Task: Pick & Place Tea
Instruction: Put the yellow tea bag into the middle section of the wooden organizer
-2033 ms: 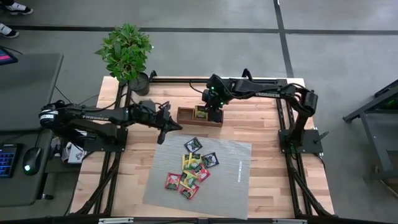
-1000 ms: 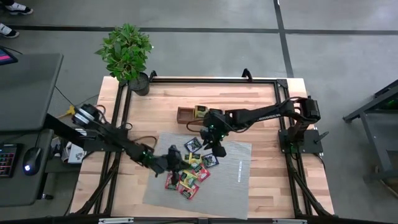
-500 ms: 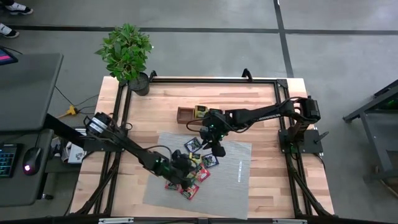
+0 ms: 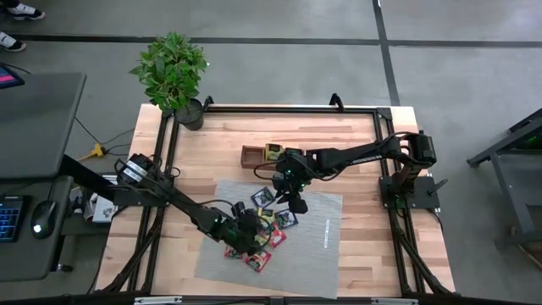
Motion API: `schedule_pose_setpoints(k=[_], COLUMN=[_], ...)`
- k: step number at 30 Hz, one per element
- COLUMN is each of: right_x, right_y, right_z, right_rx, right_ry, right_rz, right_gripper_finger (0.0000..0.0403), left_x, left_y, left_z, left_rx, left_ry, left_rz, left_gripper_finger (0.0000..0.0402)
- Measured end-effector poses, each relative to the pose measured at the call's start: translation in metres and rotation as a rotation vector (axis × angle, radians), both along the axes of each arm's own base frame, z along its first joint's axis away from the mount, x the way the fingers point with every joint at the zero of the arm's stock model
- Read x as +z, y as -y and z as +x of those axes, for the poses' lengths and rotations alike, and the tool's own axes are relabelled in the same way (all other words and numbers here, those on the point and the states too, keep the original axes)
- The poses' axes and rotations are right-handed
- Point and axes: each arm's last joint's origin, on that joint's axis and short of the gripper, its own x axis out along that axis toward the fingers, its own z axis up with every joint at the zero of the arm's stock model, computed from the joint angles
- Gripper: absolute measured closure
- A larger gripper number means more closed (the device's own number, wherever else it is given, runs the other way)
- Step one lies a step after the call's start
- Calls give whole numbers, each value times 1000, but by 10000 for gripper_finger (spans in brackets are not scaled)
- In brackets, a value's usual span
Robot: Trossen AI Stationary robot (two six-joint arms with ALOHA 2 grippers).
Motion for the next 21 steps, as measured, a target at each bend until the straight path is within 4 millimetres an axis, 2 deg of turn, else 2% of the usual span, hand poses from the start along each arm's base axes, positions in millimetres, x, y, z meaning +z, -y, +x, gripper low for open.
schedule_pose_setpoints(k=[8,12,17,21], right_x=[0,-3,-24,-41], right_y=[0,-1,-3,-2], right_z=[0,0,-7,-14], right_rx=[-10,-30,-52,-114], right_ry=[-6,-49,-80,-63], right_rz=[9,82,241,320], right_gripper_finger=[304,304,302,280], left_x=[-10,-11,-12,-12], left_y=[1,0,0,-1], left_z=[1,1,-1,-1], left_rx=[23,27,27,24], left_ry=[-18,-28,-43,-49], left_rz=[-5,-4,5,11], left_gripper_finger=[401,401,401,401])
